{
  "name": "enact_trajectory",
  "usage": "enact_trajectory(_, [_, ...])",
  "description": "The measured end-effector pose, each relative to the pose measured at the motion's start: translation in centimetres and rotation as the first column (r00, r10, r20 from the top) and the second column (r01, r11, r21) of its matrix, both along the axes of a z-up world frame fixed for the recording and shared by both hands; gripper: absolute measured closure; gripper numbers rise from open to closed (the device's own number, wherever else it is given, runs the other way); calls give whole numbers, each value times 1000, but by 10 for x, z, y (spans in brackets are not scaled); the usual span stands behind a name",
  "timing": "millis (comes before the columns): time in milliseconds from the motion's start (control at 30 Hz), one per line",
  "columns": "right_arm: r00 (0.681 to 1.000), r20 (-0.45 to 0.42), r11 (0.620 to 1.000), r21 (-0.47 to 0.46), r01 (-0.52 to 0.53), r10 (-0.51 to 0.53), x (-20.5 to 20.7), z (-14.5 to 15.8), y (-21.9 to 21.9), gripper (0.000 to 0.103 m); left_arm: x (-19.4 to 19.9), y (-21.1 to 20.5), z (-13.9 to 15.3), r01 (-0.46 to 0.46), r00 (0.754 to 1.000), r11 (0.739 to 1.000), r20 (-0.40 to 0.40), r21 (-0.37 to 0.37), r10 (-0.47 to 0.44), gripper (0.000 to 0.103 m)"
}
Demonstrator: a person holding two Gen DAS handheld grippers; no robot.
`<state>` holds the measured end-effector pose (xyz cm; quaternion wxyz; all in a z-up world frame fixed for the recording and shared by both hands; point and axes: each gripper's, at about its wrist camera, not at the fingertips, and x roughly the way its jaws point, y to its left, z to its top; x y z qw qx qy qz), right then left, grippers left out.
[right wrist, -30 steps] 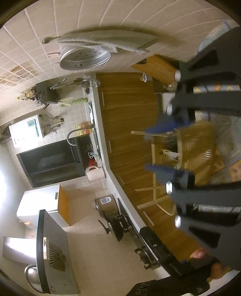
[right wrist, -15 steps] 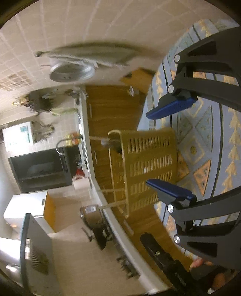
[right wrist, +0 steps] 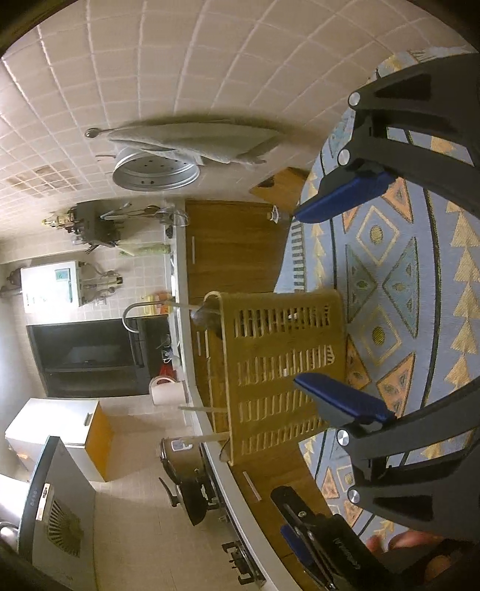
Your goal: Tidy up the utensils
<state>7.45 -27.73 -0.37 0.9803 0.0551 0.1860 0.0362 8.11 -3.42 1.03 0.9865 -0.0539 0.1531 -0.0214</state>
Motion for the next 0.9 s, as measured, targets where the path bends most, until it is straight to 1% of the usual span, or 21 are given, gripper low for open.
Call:
enact_trajectory(100, [1000, -16, 1000, -5, -8, 7, 3, -4, -1, 24, 3, -6, -1, -16, 1000, 999, -11, 36, 16, 18])
enact_trajectory(233, [999, -30, 1000, -8, -21, 21, 4, -7, 0, 24, 4, -14, -2, 33, 999, 998, -26, 59, -32, 17])
enact_trajectory(433, [999, -36, 1000, -2, -22, 21, 5, -8, -1, 23, 1, -24, -5, 57, 998, 993, -19, 100, -56, 16])
enact_trajectory(467, [999, -37, 1000, 0, -22, 22, 5, -8, -2, 23, 1, -24, -5, 60, 998, 993, -21, 102, -59, 15])
enact_trajectory(533, [999, -47, 1000, 3, -23, 24, 7, -9, -1, 19, 1, -24, -6, 69, 997, 993, -25, 101, -67, 15])
enact_trajectory(700, [998, -52, 1000, 4, -27, 28, 7, -9, -1, 19, 6, -22, -8, 73, 996, 994, -53, 82, -69, 14])
enact_trajectory(900, [998, -60, 1000, 5, -29, 30, 8, -10, -1, 19, 8, -19, -8, 67, 996, 995, -61, 74, -63, 14])
